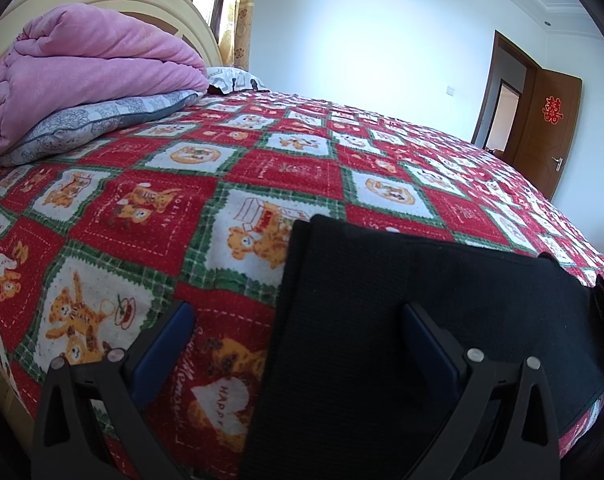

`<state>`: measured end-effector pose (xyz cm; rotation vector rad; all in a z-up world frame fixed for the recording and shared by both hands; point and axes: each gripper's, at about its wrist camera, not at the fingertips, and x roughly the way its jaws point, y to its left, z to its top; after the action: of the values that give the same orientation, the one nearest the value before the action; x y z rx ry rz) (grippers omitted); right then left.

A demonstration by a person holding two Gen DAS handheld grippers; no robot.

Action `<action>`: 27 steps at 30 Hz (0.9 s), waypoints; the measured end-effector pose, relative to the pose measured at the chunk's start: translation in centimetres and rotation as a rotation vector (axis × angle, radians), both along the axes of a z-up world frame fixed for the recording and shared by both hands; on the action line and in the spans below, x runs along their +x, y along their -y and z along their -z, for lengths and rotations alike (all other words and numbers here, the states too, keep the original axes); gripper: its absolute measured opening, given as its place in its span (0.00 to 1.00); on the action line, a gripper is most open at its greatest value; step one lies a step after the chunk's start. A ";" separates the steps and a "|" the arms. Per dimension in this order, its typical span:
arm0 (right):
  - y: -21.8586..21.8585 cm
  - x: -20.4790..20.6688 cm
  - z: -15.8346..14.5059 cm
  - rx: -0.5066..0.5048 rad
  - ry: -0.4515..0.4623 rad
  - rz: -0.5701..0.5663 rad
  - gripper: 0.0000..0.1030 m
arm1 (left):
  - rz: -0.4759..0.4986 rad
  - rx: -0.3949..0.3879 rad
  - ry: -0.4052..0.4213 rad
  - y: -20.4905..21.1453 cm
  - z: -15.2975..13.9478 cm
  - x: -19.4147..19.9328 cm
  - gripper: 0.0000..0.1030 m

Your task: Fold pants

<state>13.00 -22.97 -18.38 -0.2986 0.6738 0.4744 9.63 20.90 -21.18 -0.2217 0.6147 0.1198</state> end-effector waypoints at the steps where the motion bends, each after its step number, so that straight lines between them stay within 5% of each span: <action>1: -0.1 -0.1 0.2 -0.003 -0.004 -0.006 0.13 | 0.000 0.000 0.000 0.0 0.0 -0.1 1.00; 11: -1.6 -1.0 1.2 -0.080 0.015 -0.074 0.16 | 0.002 -0.001 -0.002 0.0 -0.1 -0.1 1.00; 20: 3.1 -0.3 -2.4 0.171 -0.010 -0.022 0.32 | 0.014 -0.027 -0.031 -0.5 -0.9 0.0 1.00; 24: 4.1 1.3 -1.9 0.175 -0.040 0.069 0.32 | 0.039 0.007 -0.051 0.2 -0.6 0.2 1.00; 27: 3.3 2.5 0.4 0.144 -0.151 0.051 0.32 | 0.049 0.023 -0.057 0.6 -0.4 0.4 1.00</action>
<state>15.50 -26.31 -18.77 -0.1101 0.7881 0.4971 10.06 20.28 -20.74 -0.1816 0.6743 0.0858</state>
